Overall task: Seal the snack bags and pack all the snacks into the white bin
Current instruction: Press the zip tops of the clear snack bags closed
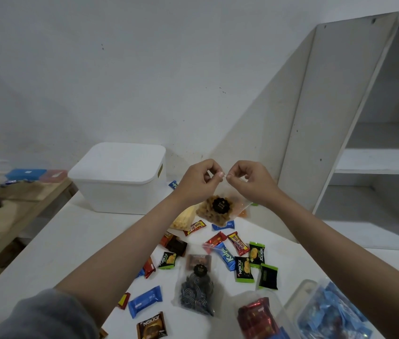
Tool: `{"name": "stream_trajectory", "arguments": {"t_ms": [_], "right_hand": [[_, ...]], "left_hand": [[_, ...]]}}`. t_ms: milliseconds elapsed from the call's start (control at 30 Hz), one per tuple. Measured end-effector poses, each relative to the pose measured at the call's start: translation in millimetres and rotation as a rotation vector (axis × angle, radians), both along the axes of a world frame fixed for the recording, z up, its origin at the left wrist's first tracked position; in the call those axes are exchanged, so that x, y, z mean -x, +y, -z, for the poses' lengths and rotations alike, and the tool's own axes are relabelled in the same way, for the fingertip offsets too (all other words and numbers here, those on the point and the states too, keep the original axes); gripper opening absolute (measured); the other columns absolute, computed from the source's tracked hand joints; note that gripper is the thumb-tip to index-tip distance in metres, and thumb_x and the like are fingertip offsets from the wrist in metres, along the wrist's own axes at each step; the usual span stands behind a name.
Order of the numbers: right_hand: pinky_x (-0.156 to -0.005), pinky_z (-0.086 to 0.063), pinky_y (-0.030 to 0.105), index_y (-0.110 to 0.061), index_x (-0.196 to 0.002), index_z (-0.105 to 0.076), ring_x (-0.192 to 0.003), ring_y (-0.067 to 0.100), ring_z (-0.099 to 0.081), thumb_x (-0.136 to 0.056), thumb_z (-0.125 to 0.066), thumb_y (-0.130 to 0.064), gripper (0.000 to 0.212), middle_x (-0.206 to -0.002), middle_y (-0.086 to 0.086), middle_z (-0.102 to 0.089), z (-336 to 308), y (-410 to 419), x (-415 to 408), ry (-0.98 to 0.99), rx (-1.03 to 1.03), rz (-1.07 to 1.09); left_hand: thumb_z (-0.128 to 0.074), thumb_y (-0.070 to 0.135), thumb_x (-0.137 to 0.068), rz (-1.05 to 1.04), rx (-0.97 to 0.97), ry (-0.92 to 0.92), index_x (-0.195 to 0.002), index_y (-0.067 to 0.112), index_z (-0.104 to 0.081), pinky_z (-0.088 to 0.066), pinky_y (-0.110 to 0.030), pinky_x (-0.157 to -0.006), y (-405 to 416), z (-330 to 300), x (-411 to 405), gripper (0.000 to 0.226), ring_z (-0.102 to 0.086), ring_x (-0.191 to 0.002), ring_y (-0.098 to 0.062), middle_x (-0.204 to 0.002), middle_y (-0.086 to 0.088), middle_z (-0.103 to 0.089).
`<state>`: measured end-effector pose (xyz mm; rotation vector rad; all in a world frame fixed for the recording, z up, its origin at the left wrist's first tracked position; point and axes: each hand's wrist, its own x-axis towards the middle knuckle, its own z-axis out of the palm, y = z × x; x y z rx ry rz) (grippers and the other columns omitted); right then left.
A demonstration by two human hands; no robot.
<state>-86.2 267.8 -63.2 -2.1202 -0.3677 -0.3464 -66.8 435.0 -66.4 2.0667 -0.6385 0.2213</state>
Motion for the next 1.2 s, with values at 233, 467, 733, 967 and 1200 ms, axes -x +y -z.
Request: {"name": "stream_trajectory", "arguments": {"t_ms": [233,467,733,967,1200], "right_hand": [[-0.067,-0.041,0.011,-0.018,-0.080,-0.064,-0.076,0.004,-0.058,-0.088,-0.064,-0.021,0.008,-0.078,-0.006,-0.064,1.6,-0.1,-2.2,0.025,0.101,-0.014],[-0.069,-0.046,0.017,-0.022,-0.079,-0.063,-0.077,0.007,-0.061,-0.086,-0.066,-0.021,0.008,-0.079,-0.005,-0.066,2.9,-9.2,-1.4,0.047,0.114,-0.019],[-0.064,-0.038,0.007,-0.015,-0.078,-0.063,-0.073,0.002,-0.055,-0.087,-0.061,-0.015,0.009,-0.075,-0.007,-0.061,-0.4,-12.7,-2.4,0.030,0.172,0.031],[-0.065,-0.040,0.014,-0.018,-0.079,-0.059,-0.072,0.001,-0.054,-0.088,-0.058,-0.016,0.009,-0.072,-0.012,-0.057,2.4,-11.1,-3.1,0.011,0.258,-0.019],[-0.066,-0.040,0.013,-0.020,-0.080,-0.061,-0.072,0.003,-0.056,-0.089,-0.060,-0.019,0.010,-0.075,-0.008,-0.061,6.3,-8.5,-4.5,0.032,0.161,-0.028]], "left_hand": [[-0.058,0.012,-0.089,0.005,-0.064,-0.006,-0.081,0.018,-0.056,-0.035,-0.015,-0.051,1.2,1.1,-1.4,0.011,-0.046,-0.059,-0.021,-0.075,0.007,-0.058],[-0.052,0.009,-0.091,-0.084,-0.018,0.002,-0.085,0.007,-0.059,-0.030,-0.011,-0.044,3.0,4.3,-1.9,0.009,-0.037,-0.043,-0.004,-0.055,0.010,-0.042],[-0.054,0.009,-0.090,-0.007,-0.019,0.105,-0.085,0.009,-0.058,-0.032,-0.006,-0.047,0.1,2.1,-4.5,0.007,-0.042,-0.044,0.002,-0.064,0.013,-0.050],[-0.061,0.013,-0.088,0.068,-0.095,0.050,-0.084,0.010,-0.064,-0.033,-0.008,-0.050,-1.0,-0.1,-6.8,0.006,-0.040,-0.046,-0.001,-0.074,0.013,-0.056],[-0.058,0.014,-0.089,0.008,-0.148,-0.005,-0.084,0.016,-0.058,-0.031,-0.009,-0.047,-0.1,0.8,-5.7,0.006,-0.041,-0.046,0.000,-0.073,0.014,-0.053]]}}
